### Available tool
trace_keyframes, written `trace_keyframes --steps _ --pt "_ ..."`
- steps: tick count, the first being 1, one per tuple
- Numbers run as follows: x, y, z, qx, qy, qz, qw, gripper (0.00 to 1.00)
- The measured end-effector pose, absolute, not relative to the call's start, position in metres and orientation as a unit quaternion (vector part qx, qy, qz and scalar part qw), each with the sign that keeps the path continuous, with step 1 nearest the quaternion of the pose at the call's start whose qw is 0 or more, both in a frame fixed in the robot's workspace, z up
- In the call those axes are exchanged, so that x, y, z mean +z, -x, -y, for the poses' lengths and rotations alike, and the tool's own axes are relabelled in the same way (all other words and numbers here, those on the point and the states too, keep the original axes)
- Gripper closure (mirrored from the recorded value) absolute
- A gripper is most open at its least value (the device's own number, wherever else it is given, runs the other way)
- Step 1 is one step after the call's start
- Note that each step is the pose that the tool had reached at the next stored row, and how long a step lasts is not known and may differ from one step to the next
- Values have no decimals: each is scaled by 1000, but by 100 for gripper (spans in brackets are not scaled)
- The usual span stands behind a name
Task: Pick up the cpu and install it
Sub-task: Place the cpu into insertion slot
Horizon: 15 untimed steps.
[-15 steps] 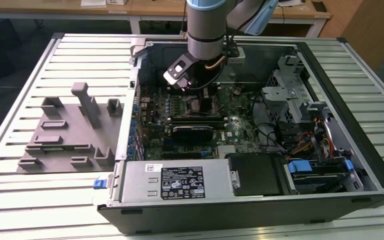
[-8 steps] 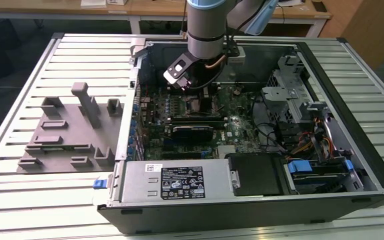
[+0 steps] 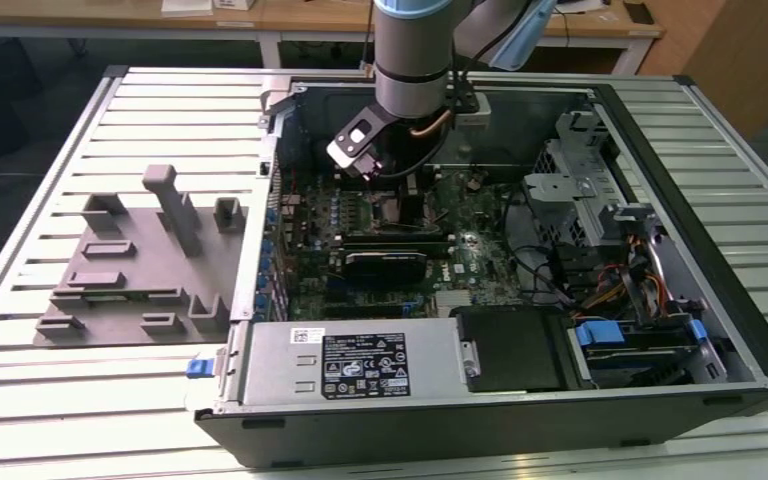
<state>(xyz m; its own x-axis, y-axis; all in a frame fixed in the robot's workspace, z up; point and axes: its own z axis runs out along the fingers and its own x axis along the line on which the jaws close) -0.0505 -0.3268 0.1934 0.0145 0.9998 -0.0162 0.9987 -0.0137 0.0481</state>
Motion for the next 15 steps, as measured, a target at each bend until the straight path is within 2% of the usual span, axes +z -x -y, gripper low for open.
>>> trace_keyframes --steps 3,4,15 --pt "193 51 327 11 -712 -702 23 40" --pt "193 51 327 11 -712 -702 23 47" --pt "193 50 327 11 -712 -702 23 46"
